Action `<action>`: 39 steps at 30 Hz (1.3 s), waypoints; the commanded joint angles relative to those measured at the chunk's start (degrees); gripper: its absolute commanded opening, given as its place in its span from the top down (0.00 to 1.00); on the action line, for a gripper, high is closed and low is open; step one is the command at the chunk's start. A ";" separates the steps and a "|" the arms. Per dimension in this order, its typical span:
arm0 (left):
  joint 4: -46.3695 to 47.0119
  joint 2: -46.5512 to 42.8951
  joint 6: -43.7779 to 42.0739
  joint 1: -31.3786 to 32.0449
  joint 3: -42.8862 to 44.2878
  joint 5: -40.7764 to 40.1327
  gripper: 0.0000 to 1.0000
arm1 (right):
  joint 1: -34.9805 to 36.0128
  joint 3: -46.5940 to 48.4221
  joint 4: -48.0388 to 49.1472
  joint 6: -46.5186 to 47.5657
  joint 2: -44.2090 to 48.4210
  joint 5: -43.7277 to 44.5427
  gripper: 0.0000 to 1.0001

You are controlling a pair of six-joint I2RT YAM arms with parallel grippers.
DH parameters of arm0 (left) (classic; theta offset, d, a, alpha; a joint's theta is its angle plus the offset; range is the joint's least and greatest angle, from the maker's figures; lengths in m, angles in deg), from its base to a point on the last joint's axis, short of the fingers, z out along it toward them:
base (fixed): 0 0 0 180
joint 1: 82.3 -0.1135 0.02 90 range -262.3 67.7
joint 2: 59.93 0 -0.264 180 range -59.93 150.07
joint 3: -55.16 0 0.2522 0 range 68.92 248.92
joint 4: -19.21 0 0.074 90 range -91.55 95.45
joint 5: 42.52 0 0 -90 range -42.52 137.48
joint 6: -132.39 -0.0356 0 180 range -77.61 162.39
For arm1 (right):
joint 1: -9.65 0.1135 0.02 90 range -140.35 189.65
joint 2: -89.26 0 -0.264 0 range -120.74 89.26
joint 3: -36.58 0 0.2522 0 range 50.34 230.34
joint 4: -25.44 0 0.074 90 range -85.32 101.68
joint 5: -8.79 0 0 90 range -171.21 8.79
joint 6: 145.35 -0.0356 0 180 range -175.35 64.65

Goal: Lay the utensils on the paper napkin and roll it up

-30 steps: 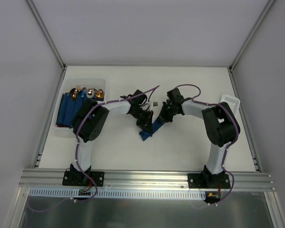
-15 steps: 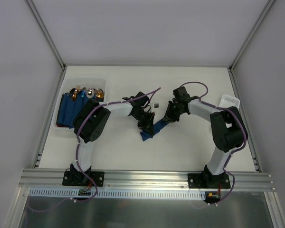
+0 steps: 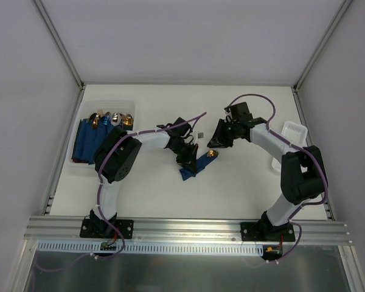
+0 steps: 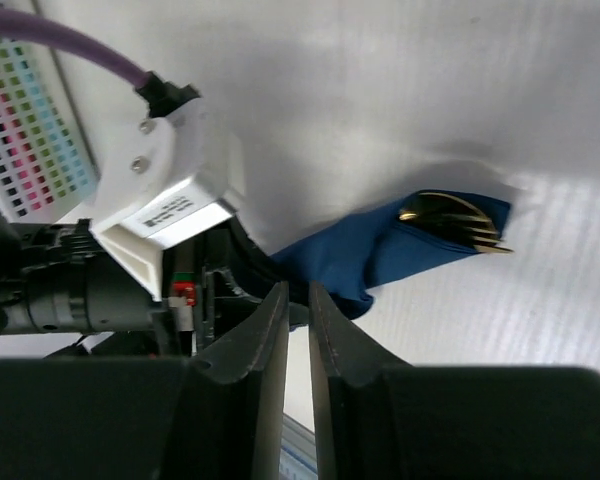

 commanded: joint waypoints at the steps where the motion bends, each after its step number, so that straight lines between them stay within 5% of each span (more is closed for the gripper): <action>1: -4.00 3.40 -3.65 0.28 -2.36 -8.63 1.00 | 2.31 0.19 4.31 -3.33 -1.57 -5.54 0.84; 21: -3.91 -0.72 -6.37 0.45 -2.45 -6.87 1.00 | 7.15 -10.62 10.12 -4.40 -10.27 -2.29 0.90; 30: -4.18 -17.94 -13.39 0.10 -2.45 -4.83 0.49 | 7.07 -10.72 10.12 -3.43 -11.94 -1.59 0.91; 39: -7.96 -22.00 -25.87 0.71 -5.87 -10.91 0.45 | 7.06 -10.37 10.03 -3.52 -13.34 -2.29 0.92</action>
